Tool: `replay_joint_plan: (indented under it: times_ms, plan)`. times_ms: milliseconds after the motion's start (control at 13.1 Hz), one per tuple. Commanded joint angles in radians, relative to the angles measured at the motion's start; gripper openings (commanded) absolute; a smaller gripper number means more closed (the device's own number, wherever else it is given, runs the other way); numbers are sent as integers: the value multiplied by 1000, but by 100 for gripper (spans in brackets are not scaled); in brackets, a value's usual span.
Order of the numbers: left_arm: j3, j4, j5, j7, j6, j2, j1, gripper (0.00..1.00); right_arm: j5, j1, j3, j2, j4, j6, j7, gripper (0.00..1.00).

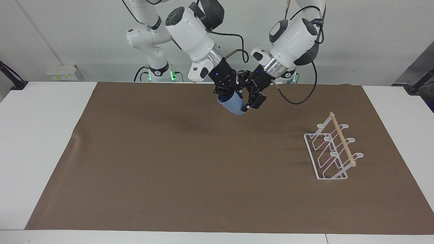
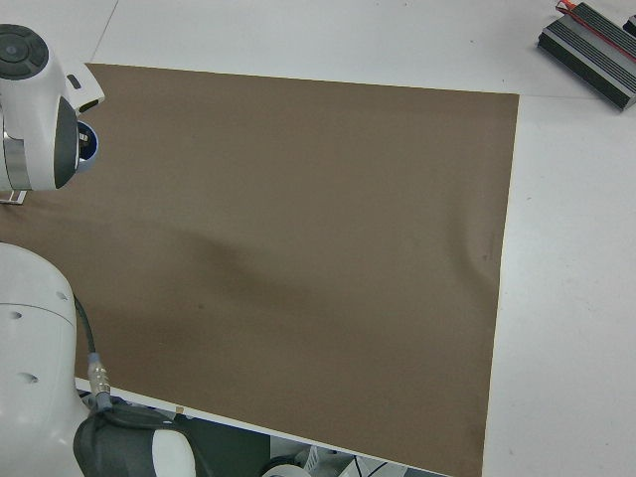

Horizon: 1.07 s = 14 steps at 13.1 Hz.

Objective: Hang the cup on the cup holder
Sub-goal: 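Grasp the cup with the left gripper from the right gripper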

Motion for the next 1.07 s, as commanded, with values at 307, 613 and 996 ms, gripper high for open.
replay_joint_plan:
  times_ms: [307,613,996]
  plan:
    - [-15,21,-10,-36,54,32,-20,100,25,-10,8,-6,-12,14,14,0]
    - [-26,53,-14,-41,53,44,-20,100,25,-10,8,-6,-12,14,14,0]
    - [-27,49,-13,-38,61,47,-23,0,27,-10,8,-6,-12,14,14,0]
